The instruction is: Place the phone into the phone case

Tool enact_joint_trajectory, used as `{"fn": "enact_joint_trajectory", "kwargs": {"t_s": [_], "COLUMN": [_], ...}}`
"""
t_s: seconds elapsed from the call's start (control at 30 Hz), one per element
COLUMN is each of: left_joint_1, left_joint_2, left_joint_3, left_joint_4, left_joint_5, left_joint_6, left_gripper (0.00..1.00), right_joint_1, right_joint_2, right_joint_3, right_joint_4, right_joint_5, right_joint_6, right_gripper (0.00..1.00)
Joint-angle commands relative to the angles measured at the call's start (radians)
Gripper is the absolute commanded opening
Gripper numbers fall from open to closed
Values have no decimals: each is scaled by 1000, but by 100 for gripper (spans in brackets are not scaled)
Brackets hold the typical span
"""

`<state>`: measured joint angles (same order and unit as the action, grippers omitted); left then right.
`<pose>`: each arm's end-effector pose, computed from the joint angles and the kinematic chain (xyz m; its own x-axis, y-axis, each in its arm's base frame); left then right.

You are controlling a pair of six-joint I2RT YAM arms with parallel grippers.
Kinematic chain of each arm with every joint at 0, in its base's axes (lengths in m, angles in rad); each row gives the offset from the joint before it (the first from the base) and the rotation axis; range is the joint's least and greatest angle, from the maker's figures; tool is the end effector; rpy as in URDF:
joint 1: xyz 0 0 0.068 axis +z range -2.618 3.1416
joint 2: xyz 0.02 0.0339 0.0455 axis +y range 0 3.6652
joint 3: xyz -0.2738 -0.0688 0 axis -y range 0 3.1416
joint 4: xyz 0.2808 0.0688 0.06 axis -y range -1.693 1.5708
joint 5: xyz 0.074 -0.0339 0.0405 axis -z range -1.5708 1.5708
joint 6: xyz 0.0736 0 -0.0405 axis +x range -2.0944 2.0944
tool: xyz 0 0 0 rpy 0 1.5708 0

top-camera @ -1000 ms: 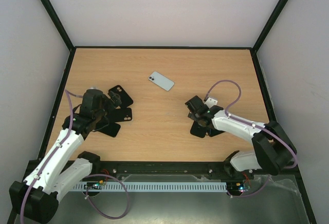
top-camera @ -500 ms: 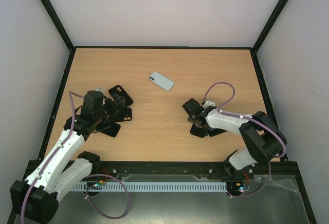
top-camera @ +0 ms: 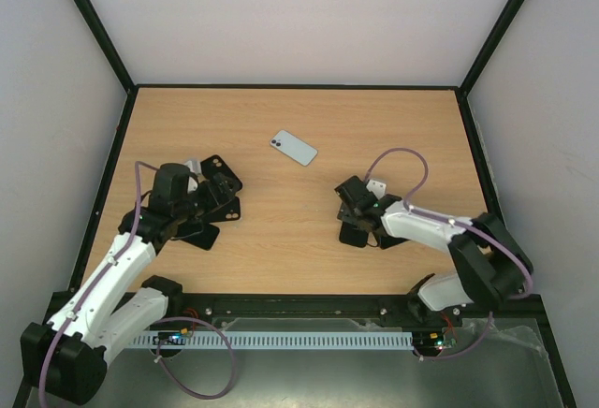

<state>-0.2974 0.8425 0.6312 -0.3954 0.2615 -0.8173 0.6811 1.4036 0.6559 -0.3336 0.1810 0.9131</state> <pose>0.2278 -0.0897 0.2349 -0.7275 -0.5139 -0.4546 -0.0650 0.7112 -0.7000 0.2336 0.1723 0.1073 -0.8573 0.3073 -0.4132 0.2042 0.9395 0.2750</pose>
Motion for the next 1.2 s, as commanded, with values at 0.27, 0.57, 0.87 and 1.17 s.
{"fn": "enact_joint_trajectory", "kwargs": {"t_s": [0.27,0.57,0.87,1.17], "left_joint_1": [-1,-83,-185,-232], "left_joint_2": [17,33,94,136], "left_joint_3": [-18,-108,-139,-133], "left_joint_4": [241,603,839,892], "left_joint_5": [379,531,508,484], "left_joint_6": [13,-182,-325,-354], "left_gripper": [88,74,66,38], "right_joint_1": [18,80,121,123], "right_joint_2": [-249,-272,-274,-261], "right_joint_3": [-169,-222,-222,-246], "right_joint_4": [640,920,1010,1074], "right_joint_5": [-717,-851,-881,-875], "right_joint_6": [-72,-1,32,76], "right_gripper": [64,64,64,64]}}
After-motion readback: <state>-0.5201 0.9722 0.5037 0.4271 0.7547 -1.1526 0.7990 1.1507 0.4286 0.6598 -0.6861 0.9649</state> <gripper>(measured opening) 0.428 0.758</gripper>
